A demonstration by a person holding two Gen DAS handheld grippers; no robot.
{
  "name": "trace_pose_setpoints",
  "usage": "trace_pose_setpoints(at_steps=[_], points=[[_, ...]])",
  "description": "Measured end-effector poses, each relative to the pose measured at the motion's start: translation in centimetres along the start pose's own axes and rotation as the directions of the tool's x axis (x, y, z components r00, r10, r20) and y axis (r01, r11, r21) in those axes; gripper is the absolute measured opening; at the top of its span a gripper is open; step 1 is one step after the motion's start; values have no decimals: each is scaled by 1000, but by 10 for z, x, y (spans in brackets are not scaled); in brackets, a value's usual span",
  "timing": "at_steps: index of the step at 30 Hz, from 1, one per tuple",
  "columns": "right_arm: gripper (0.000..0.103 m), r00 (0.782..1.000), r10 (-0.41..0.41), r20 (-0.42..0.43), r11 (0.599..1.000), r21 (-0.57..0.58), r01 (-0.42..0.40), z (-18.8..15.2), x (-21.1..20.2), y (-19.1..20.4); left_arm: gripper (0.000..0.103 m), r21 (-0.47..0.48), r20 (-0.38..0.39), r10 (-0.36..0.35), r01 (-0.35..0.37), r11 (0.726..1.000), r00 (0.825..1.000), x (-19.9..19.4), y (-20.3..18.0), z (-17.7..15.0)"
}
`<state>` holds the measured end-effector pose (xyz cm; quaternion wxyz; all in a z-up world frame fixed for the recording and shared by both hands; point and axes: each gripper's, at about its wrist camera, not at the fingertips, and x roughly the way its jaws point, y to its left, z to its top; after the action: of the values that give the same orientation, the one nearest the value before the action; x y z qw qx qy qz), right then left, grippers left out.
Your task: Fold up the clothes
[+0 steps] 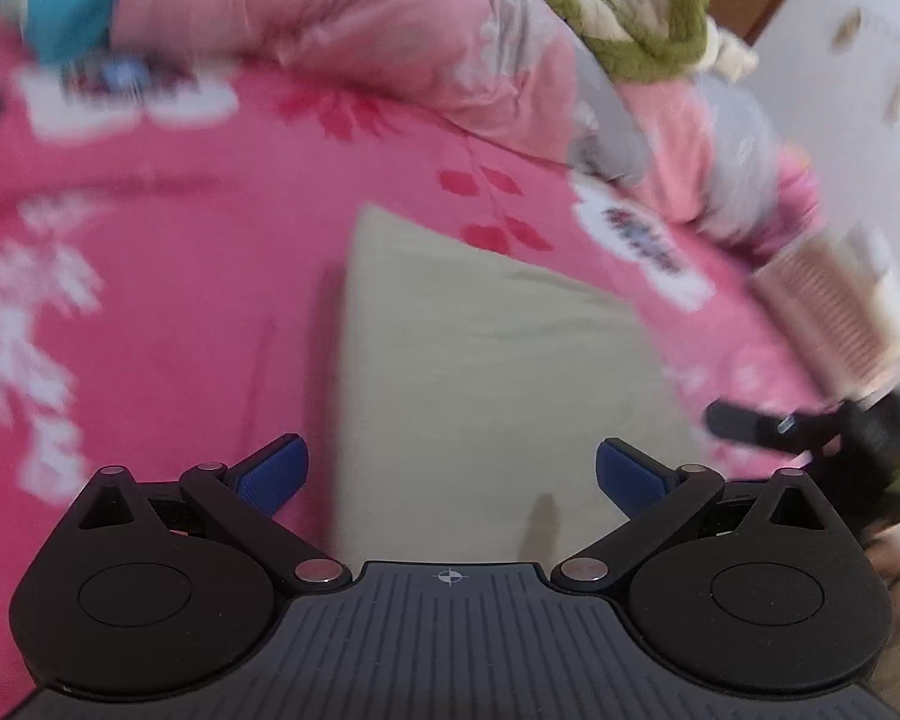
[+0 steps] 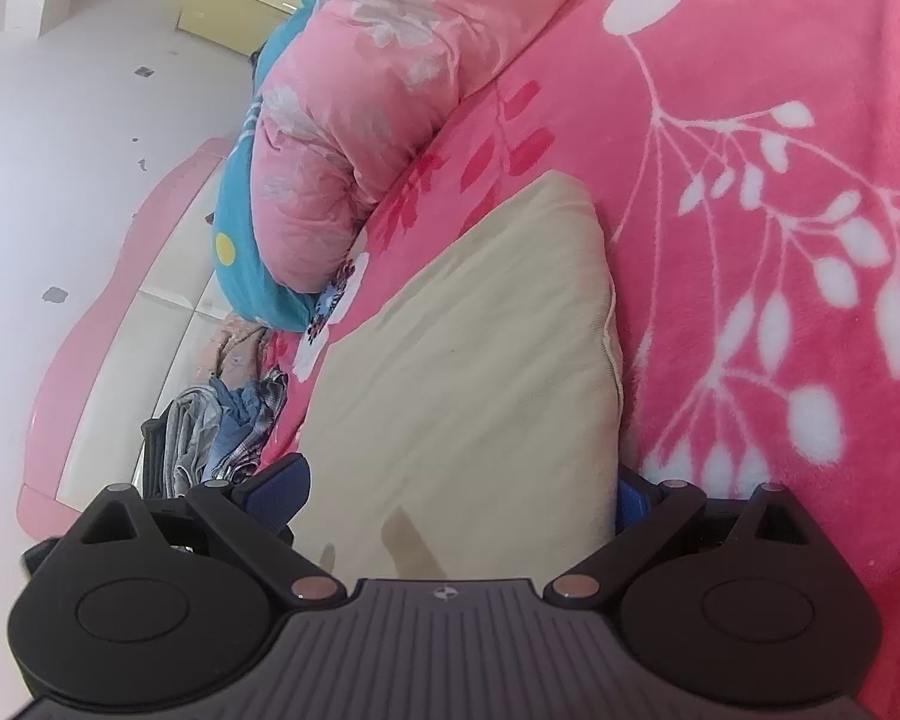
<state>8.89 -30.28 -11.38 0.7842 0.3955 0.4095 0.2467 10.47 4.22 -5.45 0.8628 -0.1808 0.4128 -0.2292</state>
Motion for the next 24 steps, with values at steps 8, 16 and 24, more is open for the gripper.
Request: trace_pose_setpoints(at_steps=[8, 16, 24], points=[[95, 999, 46, -5, 999, -13, -46, -2, -8, -7, 101, -82, -34, -156, 153, 985, 987, 9, 27, 4], [94, 994, 99, -54, 995, -27, -100, 2, -11, -12, 103, -30, -117, -198, 196, 980, 973, 32, 24, 20], [92, 983, 149, -109, 987, -35, -154, 21, 11, -13, 103, -36, -151, -259, 257, 966, 954, 50, 28, 31]])
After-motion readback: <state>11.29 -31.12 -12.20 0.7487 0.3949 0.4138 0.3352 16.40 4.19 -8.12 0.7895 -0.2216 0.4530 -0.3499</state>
